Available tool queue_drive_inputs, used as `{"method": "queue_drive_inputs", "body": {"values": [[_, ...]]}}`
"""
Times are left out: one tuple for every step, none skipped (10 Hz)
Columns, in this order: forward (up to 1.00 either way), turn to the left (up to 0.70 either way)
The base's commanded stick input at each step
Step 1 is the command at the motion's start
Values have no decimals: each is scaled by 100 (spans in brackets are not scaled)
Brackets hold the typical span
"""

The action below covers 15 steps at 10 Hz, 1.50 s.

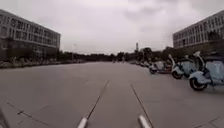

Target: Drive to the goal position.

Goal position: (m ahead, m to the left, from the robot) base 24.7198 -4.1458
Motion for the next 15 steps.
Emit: {"method": "queue_drive_inputs", "body": {"values": [[100, -31], [100, -10], [100, -30], [100, -25], [100, -2], [100, -31], [100, -12], [100, -2], [100, -2], [100, -20], [100, -2], [100, -2], [100, -2], [100, -2], [100, -2]]}}
